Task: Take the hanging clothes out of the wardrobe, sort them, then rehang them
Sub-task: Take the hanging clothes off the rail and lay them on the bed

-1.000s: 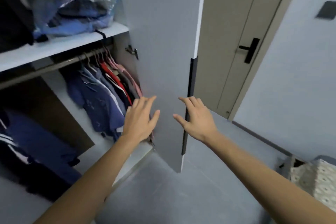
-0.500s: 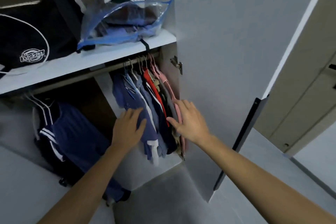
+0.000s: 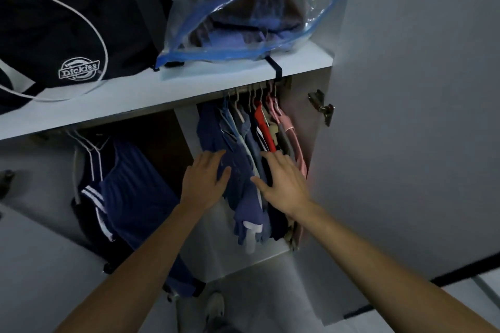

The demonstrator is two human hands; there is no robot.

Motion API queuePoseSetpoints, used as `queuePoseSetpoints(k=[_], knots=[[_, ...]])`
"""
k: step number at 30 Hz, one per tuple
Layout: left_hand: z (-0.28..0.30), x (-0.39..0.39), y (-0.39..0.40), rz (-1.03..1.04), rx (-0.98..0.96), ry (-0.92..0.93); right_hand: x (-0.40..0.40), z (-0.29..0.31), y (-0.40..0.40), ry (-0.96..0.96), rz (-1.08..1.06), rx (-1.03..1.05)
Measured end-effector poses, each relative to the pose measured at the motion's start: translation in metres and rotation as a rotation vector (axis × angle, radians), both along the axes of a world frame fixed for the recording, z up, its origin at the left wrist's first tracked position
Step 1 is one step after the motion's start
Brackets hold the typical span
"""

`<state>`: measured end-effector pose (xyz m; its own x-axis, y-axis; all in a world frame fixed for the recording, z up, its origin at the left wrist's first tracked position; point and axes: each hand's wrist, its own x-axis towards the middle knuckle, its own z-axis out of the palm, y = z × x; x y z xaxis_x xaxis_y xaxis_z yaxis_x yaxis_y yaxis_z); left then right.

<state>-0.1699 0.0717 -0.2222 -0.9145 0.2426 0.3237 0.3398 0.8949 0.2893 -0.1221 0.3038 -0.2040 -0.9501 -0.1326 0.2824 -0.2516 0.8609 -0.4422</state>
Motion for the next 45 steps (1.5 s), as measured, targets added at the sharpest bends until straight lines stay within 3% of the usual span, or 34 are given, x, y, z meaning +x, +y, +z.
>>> queuePoseSetpoints(k=[6, 19, 27, 45], knots=[[-0.016, -0.085, -0.009, -0.057, 0.054, -0.074, -0.059, -0.020, -0.039, -0.047, -0.110, 0.036], [-0.042, -0.228, 0.001, -0.113, 0.126, -0.053, -0.145, -0.085, -0.084, 0.212, -0.394, 0.276], [-0.055, -0.242, 0.007, -0.086, 0.167, 0.026, -0.158, -0.094, -0.067, 0.376, -0.367, 0.243], [-0.036, -0.226, 0.015, 0.081, 0.245, 0.044, -0.147, -0.062, -0.037, 0.428, -0.267, 0.261]])
